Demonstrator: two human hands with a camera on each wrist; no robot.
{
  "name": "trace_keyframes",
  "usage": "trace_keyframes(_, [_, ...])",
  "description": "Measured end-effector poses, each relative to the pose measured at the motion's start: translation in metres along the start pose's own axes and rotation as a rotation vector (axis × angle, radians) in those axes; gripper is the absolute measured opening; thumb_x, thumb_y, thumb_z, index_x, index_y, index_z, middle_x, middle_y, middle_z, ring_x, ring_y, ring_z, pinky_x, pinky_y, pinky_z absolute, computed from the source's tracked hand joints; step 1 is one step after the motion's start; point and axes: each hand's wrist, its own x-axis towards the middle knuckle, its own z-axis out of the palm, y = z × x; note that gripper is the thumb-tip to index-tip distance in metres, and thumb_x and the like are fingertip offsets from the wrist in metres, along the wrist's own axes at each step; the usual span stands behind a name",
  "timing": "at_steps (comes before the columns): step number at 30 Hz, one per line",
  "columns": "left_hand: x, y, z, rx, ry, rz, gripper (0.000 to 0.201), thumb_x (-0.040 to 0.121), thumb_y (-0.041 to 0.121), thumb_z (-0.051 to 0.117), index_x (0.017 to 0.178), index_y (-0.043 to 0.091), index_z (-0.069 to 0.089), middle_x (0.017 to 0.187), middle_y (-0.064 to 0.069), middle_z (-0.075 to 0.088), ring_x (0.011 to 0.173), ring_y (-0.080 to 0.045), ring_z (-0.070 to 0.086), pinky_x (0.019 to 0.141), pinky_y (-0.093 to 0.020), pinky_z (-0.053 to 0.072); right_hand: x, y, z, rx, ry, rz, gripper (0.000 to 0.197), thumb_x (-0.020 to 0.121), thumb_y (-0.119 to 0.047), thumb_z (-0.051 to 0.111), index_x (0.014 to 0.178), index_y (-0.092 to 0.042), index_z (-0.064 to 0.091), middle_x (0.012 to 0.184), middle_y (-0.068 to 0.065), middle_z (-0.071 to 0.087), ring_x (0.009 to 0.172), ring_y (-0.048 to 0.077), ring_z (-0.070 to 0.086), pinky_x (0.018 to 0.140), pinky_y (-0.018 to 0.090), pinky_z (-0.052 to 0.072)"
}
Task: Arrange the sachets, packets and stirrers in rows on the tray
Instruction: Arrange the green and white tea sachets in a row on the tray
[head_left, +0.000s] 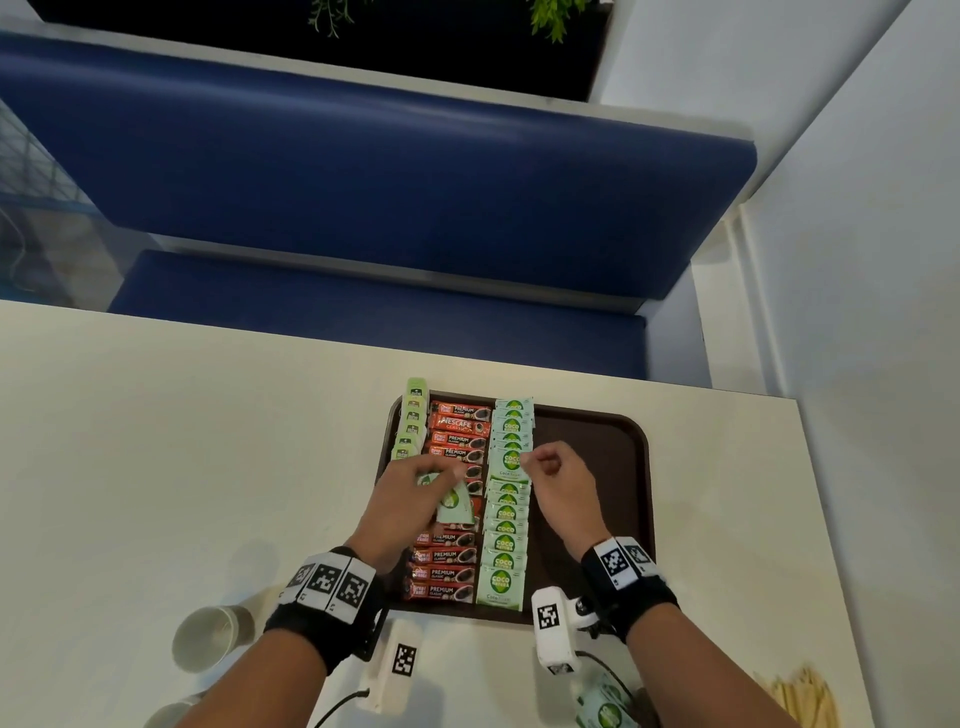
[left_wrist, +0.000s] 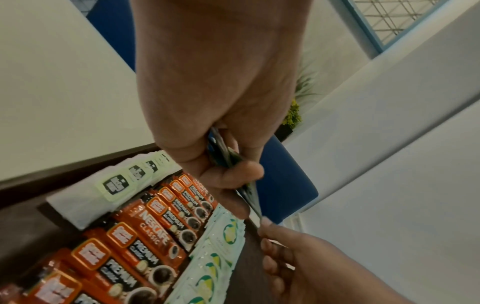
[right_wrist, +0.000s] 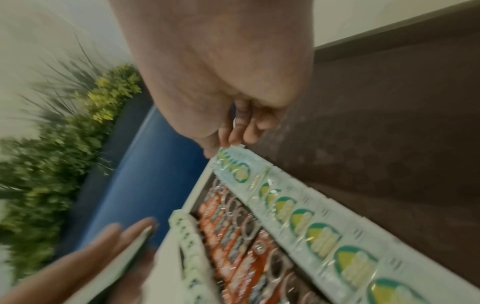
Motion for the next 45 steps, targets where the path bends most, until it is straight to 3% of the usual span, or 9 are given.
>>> trace_keyframes(3, [-0.001, 0.014, 0.009, -0.225, -0.129, -0.028, 0.026, 0.109, 0.011, 0.058, 0.121, 0.020, 0.079, 0.122, -0.011, 0.077, 0.103, -0.030, 0.078, 0.067, -0.034, 0.063, -0.026, -0.020, -0.006, 0.165, -0.309, 0.054, 0.036, 0.093, -0.054, 0.074, 0.110, -0.023, 0.069, 0.104, 0.004, 0.076, 0.087, 0.015, 0.073, 0.077, 0.028, 0.055])
trace_keyframes(7, [-0.006, 0.026, 0.017, -0.257, -0.177, 0.119, 0.031, 0.106, 0.006, 0.063, 0.131, 0.020, 0.076, 0.133, 0.002, 0.073, 0.110, -0.026, 0.079, 0.084, -0.047, 0.068, -0.042, -0.033, -0.017, 0.331, -0.401, 0.068, 0.029, 0.094, -0.023, 0.080, 0.118, -0.010, 0.070, 0.101, 0.018, 0.075, 0.082, 0.020, 0.070, 0.074, 0.031, 0.055])
trace_keyframes(16, [-0.011, 0.025, 0.020, -0.142, -0.046, 0.124, 0.019, 0.096, 0.013, 0.079, 0.115, 0.013, 0.081, 0.118, -0.006, 0.078, 0.079, -0.031, 0.082, 0.060, -0.034, 0.067, -0.044, -0.042, -0.029, 0.518, -0.313, 0.112, 0.029, 0.094, -0.011, 0.078, 0.121, -0.005, 0.070, 0.103, 0.017, 0.079, 0.092, 0.025, 0.076, 0.082, 0.032, 0.060])
trace_keyframes(22, [-0.008, 0.027, 0.013, 0.074, -0.085, 0.122, 0.004, 0.096, 0.015, 0.081, 0.099, 0.013, 0.083, 0.114, 0.001, 0.076, 0.060, -0.018, 0.074, 0.047, -0.027, 0.057, -0.050, -0.042, -0.030, 0.160, -0.467, 0.001, 0.033, 0.092, -0.033, 0.081, 0.123, -0.028, 0.071, 0.107, -0.002, 0.081, 0.101, 0.017, 0.077, 0.092, 0.036, 0.055])
trace_keyframes(24, [-0.006, 0.029, 0.010, 0.218, -0.104, 0.138, 0.004, 0.097, 0.017, 0.079, 0.097, 0.015, 0.083, 0.107, 0.004, 0.077, 0.058, -0.018, 0.073, 0.047, -0.027, 0.057, -0.041, -0.042, -0.038, 0.014, -0.412, -0.071, 0.034, 0.087, -0.045, 0.082, 0.117, -0.032, 0.071, 0.109, -0.006, 0.078, 0.101, 0.012, 0.073, 0.093, 0.033, 0.057])
trace_keyframes(29, [0.002, 0.028, 0.008, 0.407, -0.135, 0.168, 0.006, 0.099, 0.018, 0.078, 0.100, 0.020, 0.083, 0.110, 0.011, 0.074, 0.064, -0.019, 0.076, 0.049, -0.027, 0.059, -0.025, -0.042, -0.052, -0.326, -0.373, -0.258, 0.007, 0.091, -0.029, 0.081, 0.091, -0.029, 0.074, 0.090, -0.008, 0.073, 0.085, 0.004, 0.065, 0.075, 0.015, 0.047])
trace_keyframes(33, [0.002, 0.017, 0.012, 0.270, -0.044, 0.164, 0.007, 0.099, 0.016, 0.077, 0.102, 0.020, 0.082, 0.116, 0.009, 0.072, 0.063, -0.020, 0.076, 0.050, -0.030, 0.061, -0.017, -0.028, -0.053, -0.353, -0.467, -0.199, 0.005, 0.093, -0.030, 0.078, 0.091, -0.026, 0.076, 0.093, -0.009, 0.075, 0.089, 0.006, 0.068, 0.084, 0.022, 0.051])
trace_keyframes(40, [0.003, -0.002, 0.006, -0.025, 0.024, 0.068, 0.026, 0.107, 0.004, 0.058, 0.116, 0.018, 0.078, 0.129, 0.003, 0.066, 0.090, -0.019, 0.078, 0.074, -0.037, 0.067, 0.020, 0.022, -0.029, -0.101, -0.003, -0.024, 0.010, 0.100, -0.021, 0.070, 0.108, -0.016, 0.074, 0.094, -0.005, 0.071, 0.092, 0.015, 0.065, 0.076, 0.020, 0.045])
trace_keyframes(45, [0.003, -0.007, 0.000, -0.061, 0.007, 0.052, 0.027, 0.108, 0.003, 0.057, 0.117, 0.017, 0.078, 0.131, 0.000, 0.067, 0.101, -0.021, 0.078, 0.078, -0.039, 0.068, 0.037, 0.042, -0.005, -0.276, -0.030, -0.017, 0.008, 0.100, -0.031, 0.068, 0.102, -0.027, 0.074, 0.092, -0.005, 0.071, 0.105, 0.027, 0.060, 0.100, 0.043, 0.041])
